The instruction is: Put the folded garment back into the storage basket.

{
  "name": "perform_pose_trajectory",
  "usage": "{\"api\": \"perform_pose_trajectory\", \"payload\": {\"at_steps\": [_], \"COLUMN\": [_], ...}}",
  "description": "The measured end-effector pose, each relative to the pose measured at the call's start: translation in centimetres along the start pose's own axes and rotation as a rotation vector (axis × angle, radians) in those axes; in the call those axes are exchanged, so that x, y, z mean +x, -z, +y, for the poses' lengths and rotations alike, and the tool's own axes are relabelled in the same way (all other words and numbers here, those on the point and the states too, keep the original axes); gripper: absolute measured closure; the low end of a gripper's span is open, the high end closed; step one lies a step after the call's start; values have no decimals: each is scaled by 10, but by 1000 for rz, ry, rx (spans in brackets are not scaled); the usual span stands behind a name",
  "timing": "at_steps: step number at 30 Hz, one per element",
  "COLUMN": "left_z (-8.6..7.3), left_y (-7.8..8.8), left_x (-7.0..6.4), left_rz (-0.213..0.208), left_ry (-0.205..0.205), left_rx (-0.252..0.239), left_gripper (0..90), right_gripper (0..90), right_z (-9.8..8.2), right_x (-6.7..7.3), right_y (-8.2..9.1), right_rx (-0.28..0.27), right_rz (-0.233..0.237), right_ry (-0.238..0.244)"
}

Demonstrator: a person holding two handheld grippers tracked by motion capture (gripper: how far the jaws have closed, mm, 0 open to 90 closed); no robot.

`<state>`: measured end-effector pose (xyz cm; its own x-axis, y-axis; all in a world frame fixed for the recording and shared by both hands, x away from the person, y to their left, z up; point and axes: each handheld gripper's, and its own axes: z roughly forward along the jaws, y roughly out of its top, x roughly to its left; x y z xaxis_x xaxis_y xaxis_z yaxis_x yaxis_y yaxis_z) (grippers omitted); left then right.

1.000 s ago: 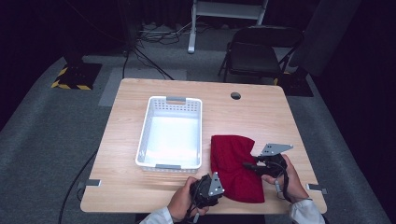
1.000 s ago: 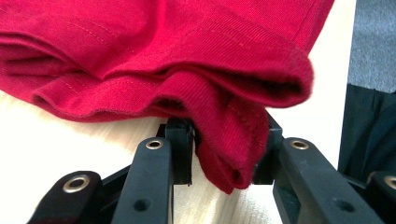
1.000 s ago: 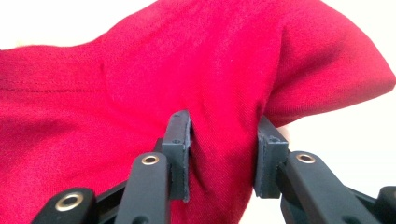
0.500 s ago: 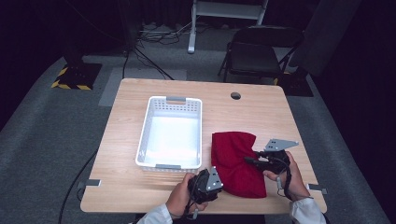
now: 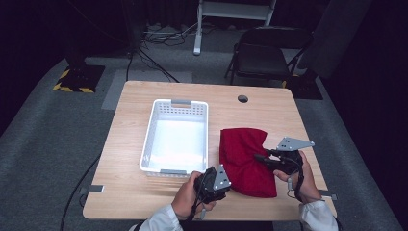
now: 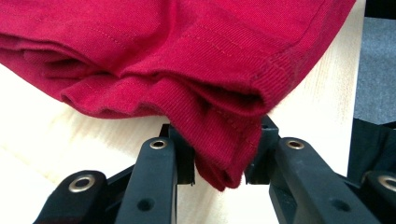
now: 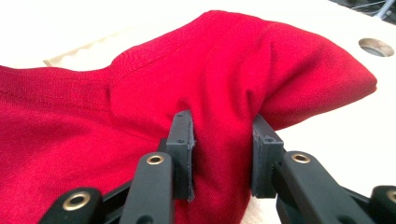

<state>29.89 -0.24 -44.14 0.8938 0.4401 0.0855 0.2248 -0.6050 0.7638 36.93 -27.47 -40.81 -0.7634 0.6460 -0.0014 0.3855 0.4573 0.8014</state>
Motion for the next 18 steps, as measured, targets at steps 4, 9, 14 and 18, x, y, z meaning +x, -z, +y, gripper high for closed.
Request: {"api": "perform_pose_trajectory", "payload": {"at_steps": [4, 9, 14, 18], "left_z": [6, 15, 24, 29], "left_y": [2, 6, 10, 13], "left_x": [4, 8, 13, 16], "left_rz": [13, 36, 59, 70], "left_ry": [-4, -11, -12, -18], "left_rx": [-8, -20, -39, -48], "left_gripper": [699, 699, 699, 699], "right_gripper": [673, 674, 673, 673], "right_z": [4, 11, 20, 24], "right_x": [-2, -5, -8, -10], "right_y": [2, 7, 12, 15], "right_rx": [-12, -31, -51, -66], "right_rz": [-9, -24, -39, -48], "right_ry": [-5, -6, -2, -8]}}
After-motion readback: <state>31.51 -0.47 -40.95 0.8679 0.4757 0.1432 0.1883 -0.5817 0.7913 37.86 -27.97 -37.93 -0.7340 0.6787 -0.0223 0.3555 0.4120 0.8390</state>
